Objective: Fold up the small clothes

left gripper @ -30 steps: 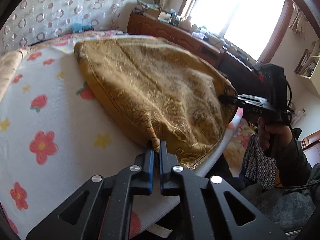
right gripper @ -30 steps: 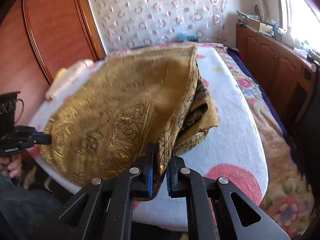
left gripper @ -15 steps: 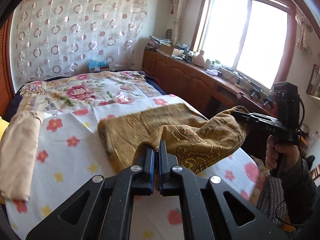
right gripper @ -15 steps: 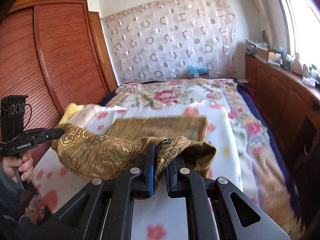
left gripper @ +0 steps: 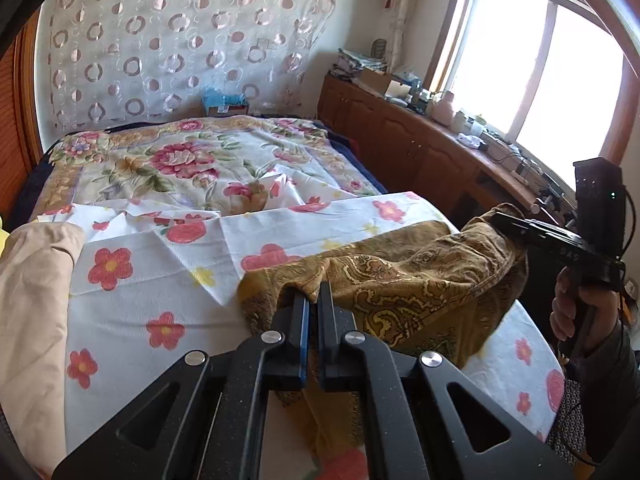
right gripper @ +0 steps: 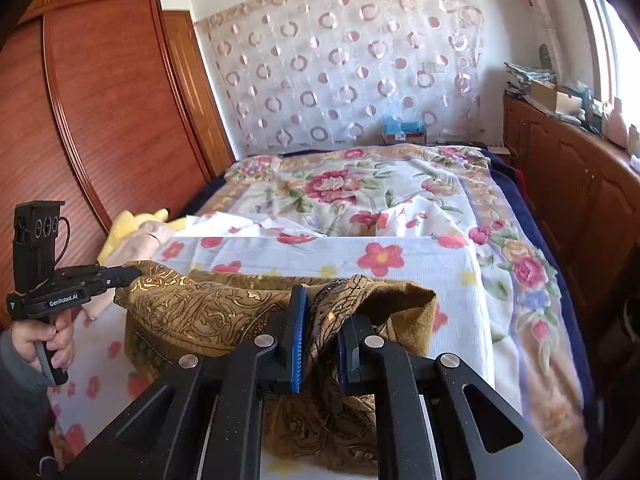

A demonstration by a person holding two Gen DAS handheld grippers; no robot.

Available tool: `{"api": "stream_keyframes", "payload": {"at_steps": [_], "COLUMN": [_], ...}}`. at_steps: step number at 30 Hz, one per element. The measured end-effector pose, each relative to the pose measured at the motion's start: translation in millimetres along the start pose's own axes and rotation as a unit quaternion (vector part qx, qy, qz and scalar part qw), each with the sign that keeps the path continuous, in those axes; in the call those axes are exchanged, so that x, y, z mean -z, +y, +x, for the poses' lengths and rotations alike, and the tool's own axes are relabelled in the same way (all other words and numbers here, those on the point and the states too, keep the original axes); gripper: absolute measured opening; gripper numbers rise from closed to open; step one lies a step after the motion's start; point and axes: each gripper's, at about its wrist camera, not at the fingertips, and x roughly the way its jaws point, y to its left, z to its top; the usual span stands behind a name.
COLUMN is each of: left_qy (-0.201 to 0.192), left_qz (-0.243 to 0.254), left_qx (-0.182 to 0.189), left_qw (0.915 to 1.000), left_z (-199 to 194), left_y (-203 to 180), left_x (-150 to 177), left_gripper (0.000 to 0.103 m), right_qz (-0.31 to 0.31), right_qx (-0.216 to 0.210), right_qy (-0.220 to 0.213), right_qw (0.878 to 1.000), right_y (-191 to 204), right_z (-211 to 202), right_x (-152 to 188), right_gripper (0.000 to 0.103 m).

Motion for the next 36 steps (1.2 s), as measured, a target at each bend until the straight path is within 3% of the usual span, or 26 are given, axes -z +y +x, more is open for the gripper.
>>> {"api": "stream_keyframes", "payload": {"at_steps": [7,8,10,11,14,16,18,22,28,29,31,33,36], "left_qy": [0.021,0.025,0.034,0.036,0.036,0.027,0.003,-0.019,0.03,0.036,0.042,0.041,0.033], "left_qz": [-0.001,-0.002,-0.003,-0.003,-0.004,-0.001,0.008,0.007,0.008,0.008,0.008,0.009,0.004], "left_qx": [-0.019,-0.018,-0.014,-0.011,0.011,0.022,0.012,0.01,0.015,0.015,0.019,0.018,0.018], "left_qw": [0.9996,0.9995,0.9993,0.9993,0.9993,0.9994,0.9999,0.9997,0.9994,0.9992,0.9989,0.9989,0.9993], "left_z": [32.0,35.1,40.7,41.5,36.5,26.0,13.6,-7.7,12.6,16.5,23.0,26.6,28.4], "left_y": [13.7,15.3,18.2,18.2,19.1,18.7,17.9,23.8,27.2,26.3,24.3,21.2,19.6], "left_x": [-5.9,-5.7,-5.9,-5.7,-11.1,-15.3,-20.1,-23.1,-11.5,-9.7,-8.2,-8.3,-8.8], "left_gripper": [0.004,0.004,0.004,0.004,0.007,0.021,0.037,0.039,0.039,0.039,0.039,0.039,0.04], "right_qz": [0.006,0.012,0.014,0.008,0.0,-0.026,-0.05,-0.072,-0.085,-0.085,-0.085,-0.076,-0.042], "right_qx": [-0.003,-0.007,0.006,0.018,0.024,0.051,0.062,0.056,0.05,0.044,0.027,0.026,0.099], "right_qy": [0.017,0.02,0.014,0.009,0.004,0.005,0.017,0.053,0.088,0.09,0.084,0.055,0.046], "right_qw": [1.0,1.0,1.0,1.0,1.0,0.998,0.997,0.994,0.991,0.991,0.992,0.995,0.993], "right_y": [0.3,-3.0,-7.0,-7.9,-11.2,-9.4,-6.2,1.1,10.2,10.3,8.4,3.3,-8.5], "right_z": [13.5,18.6,16.8,13.4,2.9,-1.5,-1.1,12.9,44.2,47.6,48.1,41.9,40.5], "right_x": [-21.7,-24.9,-28.7,-30.1,-29.7,-23.6,-15.2,-1.7,-9.3,-12.8,-23.5,-28.5,-31.7], "right_gripper": [0.02,0.023,0.042,0.043,0.044,0.044,0.044,0.044,0.044,0.039,0.009,0.006,0.004]}}
